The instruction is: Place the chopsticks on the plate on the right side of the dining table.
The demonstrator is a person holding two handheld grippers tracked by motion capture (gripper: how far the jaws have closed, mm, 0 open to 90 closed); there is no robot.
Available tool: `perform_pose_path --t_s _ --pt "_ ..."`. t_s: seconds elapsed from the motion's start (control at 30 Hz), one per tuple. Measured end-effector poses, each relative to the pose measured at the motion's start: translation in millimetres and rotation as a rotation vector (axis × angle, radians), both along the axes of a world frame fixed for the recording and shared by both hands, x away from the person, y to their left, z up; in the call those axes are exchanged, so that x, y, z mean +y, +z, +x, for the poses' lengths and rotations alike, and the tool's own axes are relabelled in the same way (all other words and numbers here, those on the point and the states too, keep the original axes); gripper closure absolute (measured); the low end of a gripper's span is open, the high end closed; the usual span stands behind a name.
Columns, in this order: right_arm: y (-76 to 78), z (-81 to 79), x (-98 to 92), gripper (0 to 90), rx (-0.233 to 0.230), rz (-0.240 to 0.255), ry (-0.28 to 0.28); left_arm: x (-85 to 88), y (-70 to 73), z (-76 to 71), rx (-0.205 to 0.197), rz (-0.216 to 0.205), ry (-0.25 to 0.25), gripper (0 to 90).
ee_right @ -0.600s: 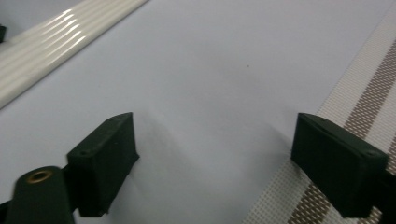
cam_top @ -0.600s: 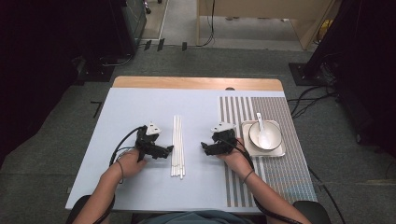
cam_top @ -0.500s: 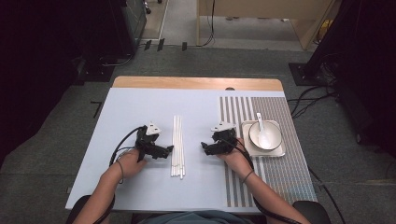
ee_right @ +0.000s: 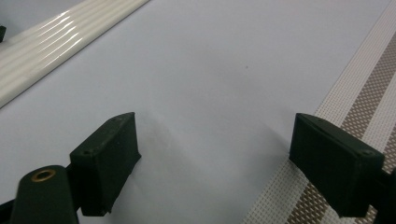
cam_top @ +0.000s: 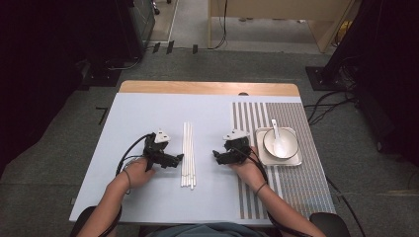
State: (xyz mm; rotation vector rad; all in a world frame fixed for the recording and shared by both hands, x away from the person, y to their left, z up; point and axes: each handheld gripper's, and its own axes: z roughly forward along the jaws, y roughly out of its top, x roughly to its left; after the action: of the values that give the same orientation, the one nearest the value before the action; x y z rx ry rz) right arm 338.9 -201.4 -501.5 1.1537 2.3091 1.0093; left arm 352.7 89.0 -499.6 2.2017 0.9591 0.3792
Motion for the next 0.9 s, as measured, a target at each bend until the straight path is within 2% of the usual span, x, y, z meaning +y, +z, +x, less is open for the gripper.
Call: perform_pose_path --t_s 0.1,0.13,0.17,0.43,0.9 --pt "0.2 -3.6 2.9 15.9 -0.04 -0.03 0.004 0.0 0.0 0.0 0.0 0.0 0.0 0.0" --pt "0.2 -2.2 1.9 15.7 -0.026 -0.02 0.003 0.0 0.1 0.0 0.001 0.0 0.0 0.0" --pt "-0.1 2.3 -1.5 14.9 0.017 0.016 -0.003 -0.1 0.0 0.0 0.001 -0.001 0.001 0.0" --pt "2.2 4.6 0.3 14.6 0.036 -0.004 0.002 0.0 0.1 0.1 0.001 -0.001 0.0 0.0" --pt "6.5 5.5 5.6 17.1 0.062 0.012 -0.01 0.0 0.0 0.0 0.0 -0.001 0.0 0.0"
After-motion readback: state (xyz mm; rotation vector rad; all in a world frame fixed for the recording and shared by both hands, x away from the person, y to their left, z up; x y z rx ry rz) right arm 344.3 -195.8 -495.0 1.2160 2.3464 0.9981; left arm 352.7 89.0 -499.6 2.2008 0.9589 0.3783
